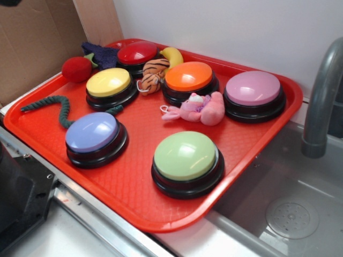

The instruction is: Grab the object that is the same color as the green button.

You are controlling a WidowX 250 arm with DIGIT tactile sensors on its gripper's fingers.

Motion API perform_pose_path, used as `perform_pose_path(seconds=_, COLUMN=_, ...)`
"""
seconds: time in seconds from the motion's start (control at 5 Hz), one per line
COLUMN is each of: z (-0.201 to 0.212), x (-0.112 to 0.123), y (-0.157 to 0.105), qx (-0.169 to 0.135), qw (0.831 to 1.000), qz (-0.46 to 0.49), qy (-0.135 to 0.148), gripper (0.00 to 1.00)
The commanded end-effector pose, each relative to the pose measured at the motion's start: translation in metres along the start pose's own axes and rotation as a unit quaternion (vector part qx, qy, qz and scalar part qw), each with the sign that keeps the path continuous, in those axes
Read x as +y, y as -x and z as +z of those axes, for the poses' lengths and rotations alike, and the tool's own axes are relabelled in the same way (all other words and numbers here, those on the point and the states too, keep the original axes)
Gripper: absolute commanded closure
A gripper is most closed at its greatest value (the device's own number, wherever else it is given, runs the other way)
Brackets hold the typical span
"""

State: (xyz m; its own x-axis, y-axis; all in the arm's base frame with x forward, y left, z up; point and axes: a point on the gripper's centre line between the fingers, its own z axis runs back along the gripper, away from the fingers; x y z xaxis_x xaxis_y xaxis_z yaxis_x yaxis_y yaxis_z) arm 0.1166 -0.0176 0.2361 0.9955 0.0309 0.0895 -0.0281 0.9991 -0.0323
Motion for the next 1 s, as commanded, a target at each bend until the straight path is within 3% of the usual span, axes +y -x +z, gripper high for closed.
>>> perform_pose_path(seconds=0.0, z=0.000, x=0.000, y=0.000, qx=0.000, qw=1.000, qz=0.000, qy=0.000, gripper=0.00)
perform_pose_path(seconds=0.4, z=-0.035, x=0.027, y=-0.012, qx=0.003, qw=0.994, qz=0.103, qy=0.037, gripper=0.00)
perform_pose_path(seconds=0.6, z=-0.059, x=0.045, y=-0.017, qx=-0.014, qw=0.983, qz=0.175, qy=0.049, gripper=0.00)
perform_pose_path(seconds=0.8, z=-0.090, x=0.069, y=-0.018, qx=-0.038, qw=0.965, qz=0.257, qy=0.025, gripper=0.00)
